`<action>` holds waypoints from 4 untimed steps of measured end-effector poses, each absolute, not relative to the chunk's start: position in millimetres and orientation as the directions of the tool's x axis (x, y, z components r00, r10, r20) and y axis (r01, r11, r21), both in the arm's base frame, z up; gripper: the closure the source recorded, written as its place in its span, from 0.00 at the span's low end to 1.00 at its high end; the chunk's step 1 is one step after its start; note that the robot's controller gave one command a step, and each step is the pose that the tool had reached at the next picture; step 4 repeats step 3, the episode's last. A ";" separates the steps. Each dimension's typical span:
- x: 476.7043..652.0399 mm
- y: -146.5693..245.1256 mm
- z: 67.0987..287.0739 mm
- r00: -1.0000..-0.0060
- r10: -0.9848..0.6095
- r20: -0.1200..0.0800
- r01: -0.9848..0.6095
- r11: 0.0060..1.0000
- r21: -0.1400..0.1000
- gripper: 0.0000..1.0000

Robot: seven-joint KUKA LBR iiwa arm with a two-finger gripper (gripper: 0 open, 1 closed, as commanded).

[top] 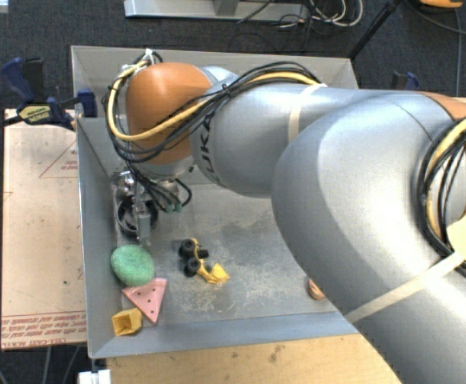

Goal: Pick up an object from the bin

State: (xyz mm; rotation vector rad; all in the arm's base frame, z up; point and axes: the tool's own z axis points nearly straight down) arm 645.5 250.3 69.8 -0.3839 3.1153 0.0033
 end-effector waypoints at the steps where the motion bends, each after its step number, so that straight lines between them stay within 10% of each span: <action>1: 645.5 250.2 69.8 -0.970 -0.242 -0.003 -0.242 0.970 0.002 1.00; 4: 643.2 249.7 93.9 -0.970 -0.242 0.005 -0.242 0.970 0.001 1.00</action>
Offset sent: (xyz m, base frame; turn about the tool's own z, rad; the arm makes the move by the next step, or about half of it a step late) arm -0.0001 0.0000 0.0698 0.0000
